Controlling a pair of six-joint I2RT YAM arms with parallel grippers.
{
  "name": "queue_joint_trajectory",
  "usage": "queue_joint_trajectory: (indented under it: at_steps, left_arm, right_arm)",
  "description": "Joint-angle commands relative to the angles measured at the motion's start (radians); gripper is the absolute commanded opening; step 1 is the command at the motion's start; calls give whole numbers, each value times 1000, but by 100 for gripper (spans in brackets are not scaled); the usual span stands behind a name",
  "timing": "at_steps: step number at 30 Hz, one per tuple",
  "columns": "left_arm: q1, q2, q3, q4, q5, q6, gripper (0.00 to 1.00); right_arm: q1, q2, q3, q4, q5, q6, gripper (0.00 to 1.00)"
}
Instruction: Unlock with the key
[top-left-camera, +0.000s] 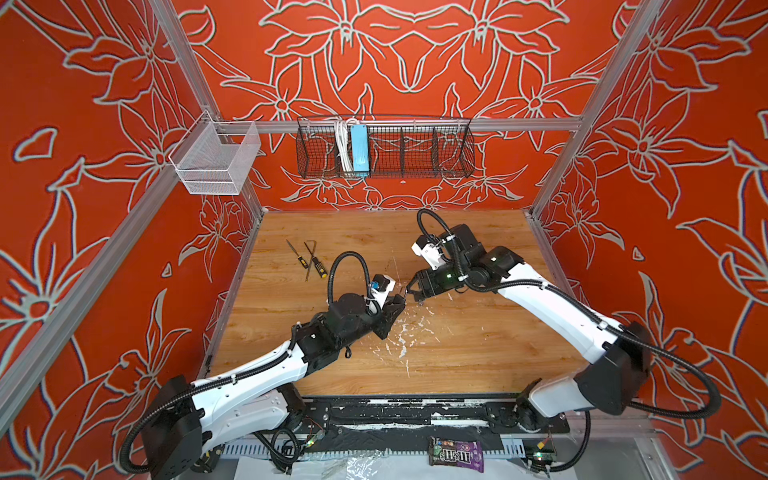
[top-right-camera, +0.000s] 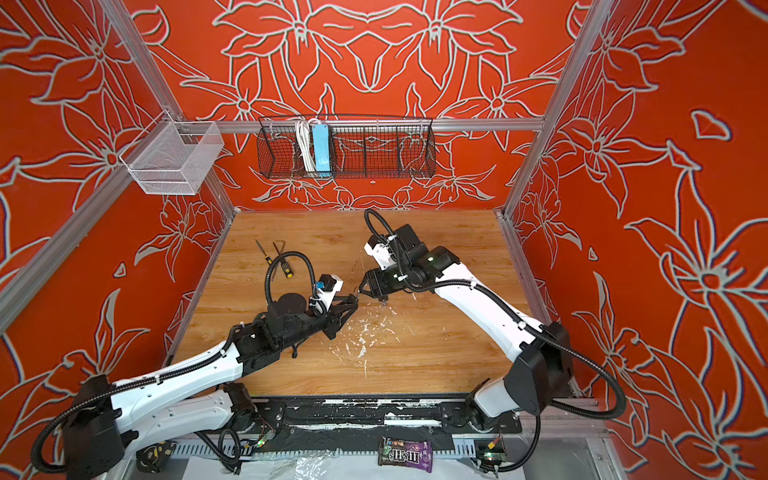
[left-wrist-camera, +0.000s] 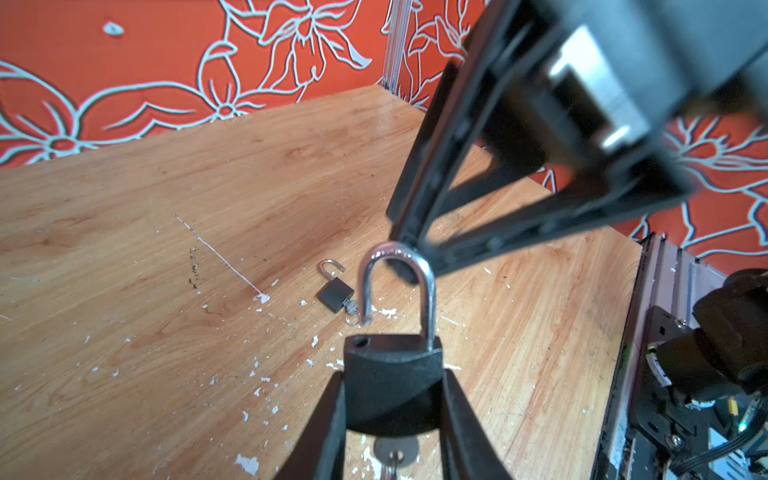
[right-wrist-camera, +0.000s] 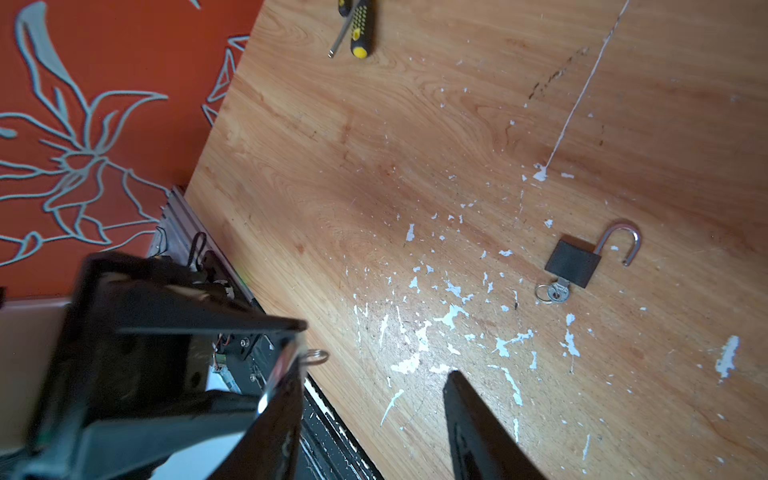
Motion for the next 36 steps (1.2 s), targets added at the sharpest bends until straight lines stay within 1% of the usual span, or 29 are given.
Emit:
queue_joint_trajectory:
  at_steps: [1,5,10,14,18,20,24,29,33,36]
  left_arm:
    - [1,5,19,45,5,17,0]
    - [2,15,24,60,8,17,0]
    - [2,20,30,52,1,15,0]
    - [2,13,30,51,-3,17,0]
    - [2,12,30,45,-6,21,0]
    - [2,9,28,43,-1,24,0]
    - [1,1,24,44,-6,29,0]
    - [2,-2,17,55,-13,32,0]
    - [2,4,18,58,-10,34,0]
    - [1,9,20,60,-12,31,0]
  right_arm:
    - [-4,-22,55,-41,9,-17,56]
    - [5,29,76,-42,-8,-6,56]
    - [29,78,120,-68,1,-39,57]
    - [29,125,157,-115,59,-49,57]
    - [26,154,192,-168,169,-58,58]
    - [23,162,202,-184,192,-61,58]
    - [21,198,236,-238,185,-100,58]
    - [22,153,173,-183,83,-125,58]
    - [18,137,165,-210,122,-136,58]
    - [18,131,157,-222,113,-141,58]
